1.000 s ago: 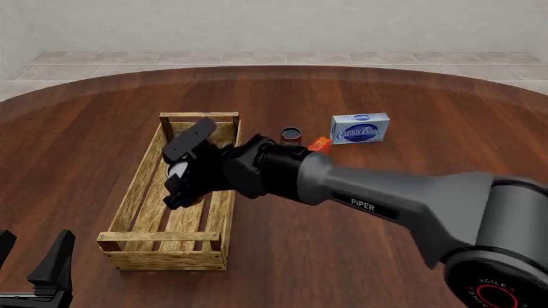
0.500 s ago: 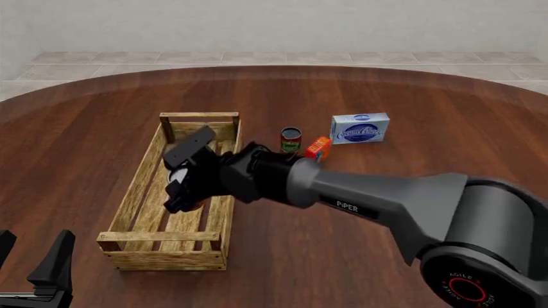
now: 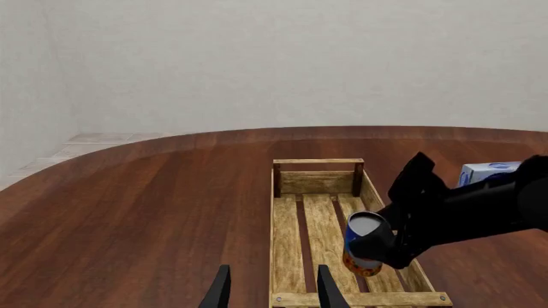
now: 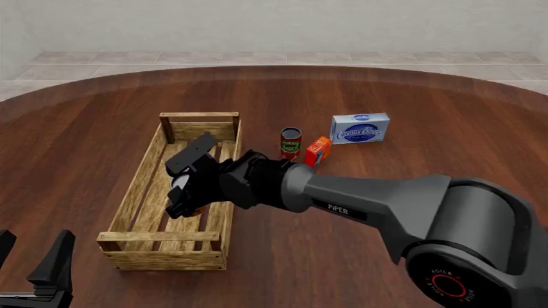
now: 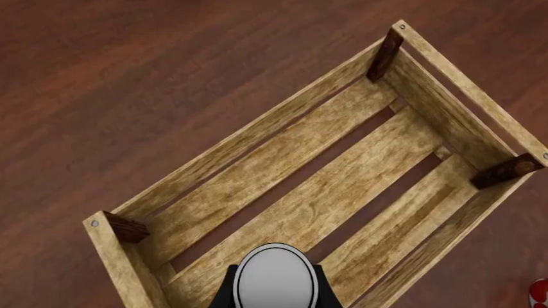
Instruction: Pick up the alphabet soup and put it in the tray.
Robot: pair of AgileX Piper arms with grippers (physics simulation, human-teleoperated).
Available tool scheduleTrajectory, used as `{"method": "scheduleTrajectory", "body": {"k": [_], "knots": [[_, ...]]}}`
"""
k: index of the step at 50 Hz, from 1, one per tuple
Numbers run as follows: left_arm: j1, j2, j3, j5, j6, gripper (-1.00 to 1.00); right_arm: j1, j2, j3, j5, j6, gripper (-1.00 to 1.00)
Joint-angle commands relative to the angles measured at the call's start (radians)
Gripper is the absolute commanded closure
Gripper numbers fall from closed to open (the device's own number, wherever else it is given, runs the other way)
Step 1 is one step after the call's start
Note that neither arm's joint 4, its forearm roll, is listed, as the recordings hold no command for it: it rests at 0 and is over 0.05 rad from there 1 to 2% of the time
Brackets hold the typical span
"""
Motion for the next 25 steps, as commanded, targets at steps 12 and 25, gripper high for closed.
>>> {"method": "scheduleTrajectory", "body": {"k": [12, 25], "knots": [[0.002, -0.002, -0.001, 0.003, 0.000, -1.00, -0.001, -0.005, -0.007, -0.003, 0.022, 1.00], [0.002, -0.002, -0.001, 0.003, 0.000, -1.00, -0.001, -0.005, -0.007, -0.003, 0.022, -1.00]]}}
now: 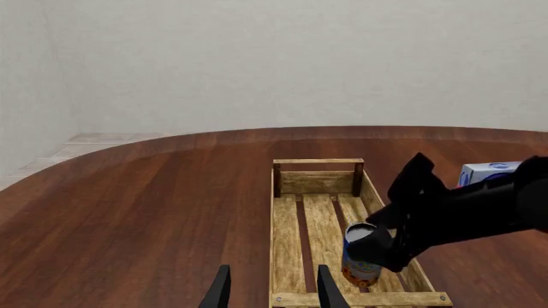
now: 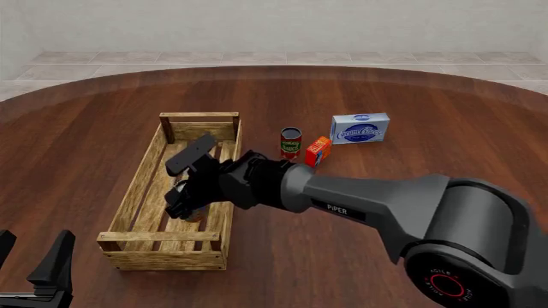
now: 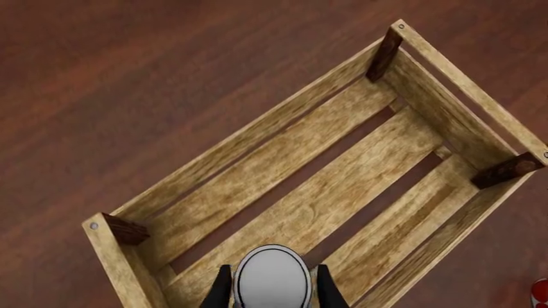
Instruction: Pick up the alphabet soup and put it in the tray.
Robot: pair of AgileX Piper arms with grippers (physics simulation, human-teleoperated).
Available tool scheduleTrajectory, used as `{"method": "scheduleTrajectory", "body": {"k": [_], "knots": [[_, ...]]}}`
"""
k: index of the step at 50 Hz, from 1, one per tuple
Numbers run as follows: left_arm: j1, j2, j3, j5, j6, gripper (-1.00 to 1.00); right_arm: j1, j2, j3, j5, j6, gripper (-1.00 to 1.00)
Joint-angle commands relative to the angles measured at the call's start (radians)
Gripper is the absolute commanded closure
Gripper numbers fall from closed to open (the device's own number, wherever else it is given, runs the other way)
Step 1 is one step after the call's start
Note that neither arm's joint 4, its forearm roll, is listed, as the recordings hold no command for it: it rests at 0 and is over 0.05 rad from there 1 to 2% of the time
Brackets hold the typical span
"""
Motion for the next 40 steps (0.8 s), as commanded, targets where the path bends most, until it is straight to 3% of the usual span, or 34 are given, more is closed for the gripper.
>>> {"method": "scheduleTrajectory", "body": {"k": [1, 22, 40], "knots": [[0.002, -0.002, -0.001, 0.003, 0.000, -1.00, -0.001, -0.009, -0.005, 0.001, 0.014, -1.00], [0.002, -0.002, -0.001, 0.003, 0.000, -1.00, -0.010, 0.009, -0.017, 0.022, 0.023, -1.00], [0.002, -0.002, -0.001, 0.003, 0.000, -1.00, 0.002, -0.140, 0.074, 0.011, -0.002, -1.00]]}}
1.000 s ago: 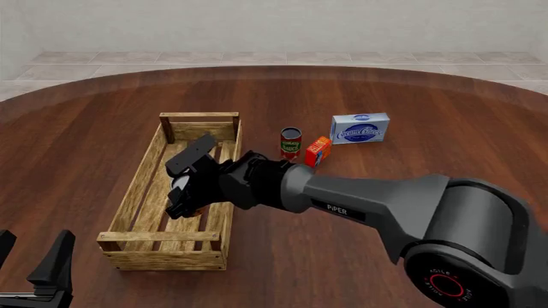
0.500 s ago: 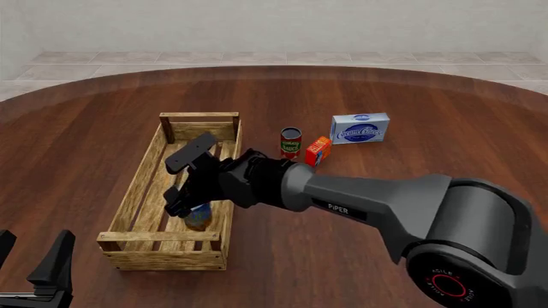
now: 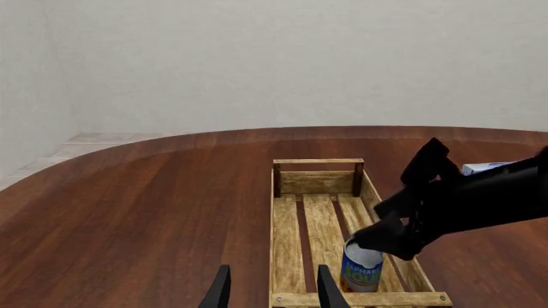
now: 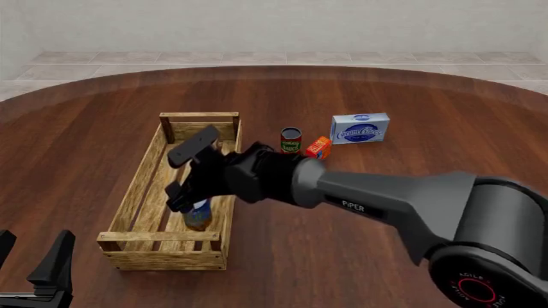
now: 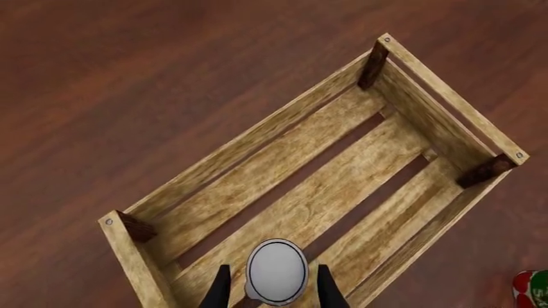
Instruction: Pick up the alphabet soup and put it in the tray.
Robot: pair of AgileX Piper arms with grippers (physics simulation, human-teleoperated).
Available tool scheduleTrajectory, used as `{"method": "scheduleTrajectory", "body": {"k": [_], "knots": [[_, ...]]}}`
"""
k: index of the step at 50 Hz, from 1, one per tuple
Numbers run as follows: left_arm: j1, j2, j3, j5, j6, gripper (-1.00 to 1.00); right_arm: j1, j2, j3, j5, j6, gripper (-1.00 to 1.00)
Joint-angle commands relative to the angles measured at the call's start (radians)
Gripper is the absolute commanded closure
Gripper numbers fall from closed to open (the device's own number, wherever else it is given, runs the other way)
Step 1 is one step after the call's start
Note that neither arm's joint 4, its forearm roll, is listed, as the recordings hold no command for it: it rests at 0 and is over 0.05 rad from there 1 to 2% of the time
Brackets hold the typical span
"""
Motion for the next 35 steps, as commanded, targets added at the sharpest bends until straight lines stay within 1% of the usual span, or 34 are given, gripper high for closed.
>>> {"method": "scheduleTrajectory", "body": {"k": [1, 17, 27, 35], "knots": [[0.002, -0.002, -0.001, 0.003, 0.000, -1.00, 0.008, -0.089, 0.057, -0.007, -0.008, -1.00], [0.002, -0.002, -0.001, 0.003, 0.000, -1.00, 0.018, -0.258, 0.184, -0.020, -0.021, -1.00], [0.002, -0.002, -0.001, 0.003, 0.000, -1.00, 0.003, -0.374, 0.259, -0.004, -0.037, -1.00], [0.002, -0.002, -0.001, 0.003, 0.000, -1.00, -0.016, -0.492, 0.343, 0.000, -0.042, -1.00]]}}
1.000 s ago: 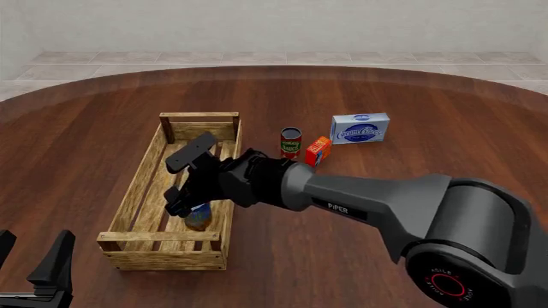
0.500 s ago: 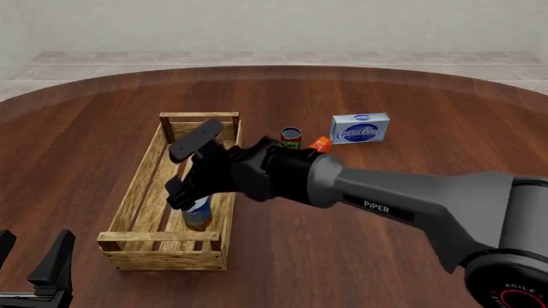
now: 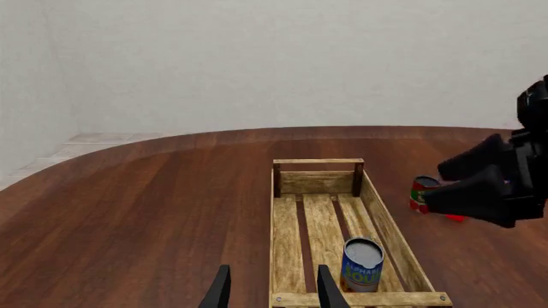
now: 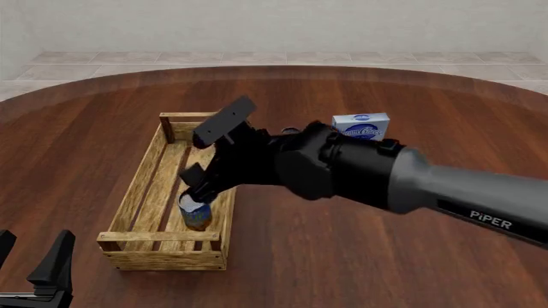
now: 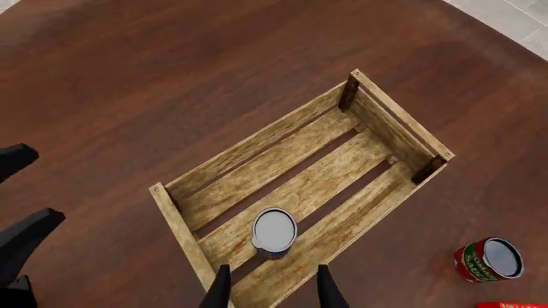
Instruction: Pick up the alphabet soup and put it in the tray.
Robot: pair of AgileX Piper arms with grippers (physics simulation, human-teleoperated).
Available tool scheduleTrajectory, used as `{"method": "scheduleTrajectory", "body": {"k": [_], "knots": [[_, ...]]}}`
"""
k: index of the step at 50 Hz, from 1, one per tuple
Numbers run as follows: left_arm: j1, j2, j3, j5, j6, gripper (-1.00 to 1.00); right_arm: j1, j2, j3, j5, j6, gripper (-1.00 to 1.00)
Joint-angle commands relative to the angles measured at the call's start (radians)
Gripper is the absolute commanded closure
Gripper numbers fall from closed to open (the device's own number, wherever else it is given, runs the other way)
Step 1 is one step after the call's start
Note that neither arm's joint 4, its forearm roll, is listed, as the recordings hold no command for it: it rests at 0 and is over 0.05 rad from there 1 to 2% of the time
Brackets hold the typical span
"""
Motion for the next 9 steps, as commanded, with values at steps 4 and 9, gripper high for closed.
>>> {"method": "scheduleTrajectory", "body": {"k": [4, 9], "knots": [[0.002, -0.002, -0.001, 0.003, 0.000, -1.00, -0.030, -0.202, 0.155, -0.001, -0.009, -1.00], [0.002, -0.002, -0.001, 0.003, 0.000, -1.00, -0.041, -0.250, 0.204, -0.011, -0.008, -1.00]]}}
